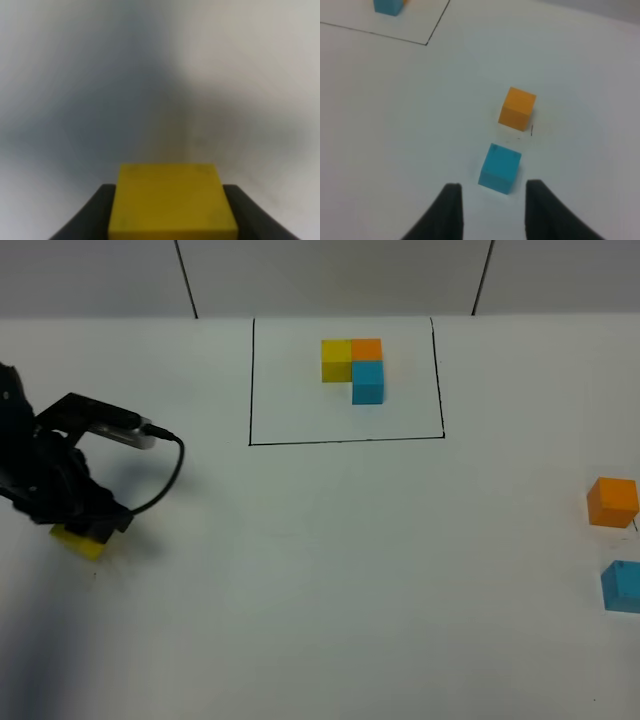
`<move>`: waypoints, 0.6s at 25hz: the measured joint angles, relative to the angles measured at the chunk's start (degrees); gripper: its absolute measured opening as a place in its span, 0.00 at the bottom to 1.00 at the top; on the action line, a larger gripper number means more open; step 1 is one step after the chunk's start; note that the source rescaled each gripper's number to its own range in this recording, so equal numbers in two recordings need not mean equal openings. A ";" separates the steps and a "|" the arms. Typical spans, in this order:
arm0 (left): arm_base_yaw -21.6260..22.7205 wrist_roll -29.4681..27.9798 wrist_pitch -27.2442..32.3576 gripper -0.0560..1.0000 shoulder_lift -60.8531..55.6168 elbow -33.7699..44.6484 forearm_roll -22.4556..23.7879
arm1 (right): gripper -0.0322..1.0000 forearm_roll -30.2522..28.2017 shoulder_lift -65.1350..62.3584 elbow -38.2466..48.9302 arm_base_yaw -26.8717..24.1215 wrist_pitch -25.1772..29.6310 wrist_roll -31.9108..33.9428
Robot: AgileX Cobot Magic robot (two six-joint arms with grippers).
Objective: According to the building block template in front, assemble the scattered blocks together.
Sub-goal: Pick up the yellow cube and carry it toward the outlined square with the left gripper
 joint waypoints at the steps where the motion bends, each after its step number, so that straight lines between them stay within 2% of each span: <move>1: -2.02 4.43 0.36 0.06 0.02 -1.36 -0.77 | 0.03 0.00 0.00 0.00 0.00 0.00 0.00; 6: -12.21 25.43 2.29 0.06 0.02 -6.13 -4.19 | 0.03 0.00 0.00 0.00 0.00 0.00 0.00; 8: -16.43 30.02 3.39 0.06 0.14 -7.72 -4.32 | 0.03 0.00 0.00 0.00 0.00 0.00 0.00; 12: -22.00 32.29 3.99 0.06 1.92 -12.88 -4.32 | 0.03 0.00 0.00 0.00 0.00 0.00 0.00; 15: -24.23 32.41 6.24 0.06 4.90 -17.68 -4.20 | 0.03 0.00 0.00 0.00 0.00 0.00 0.00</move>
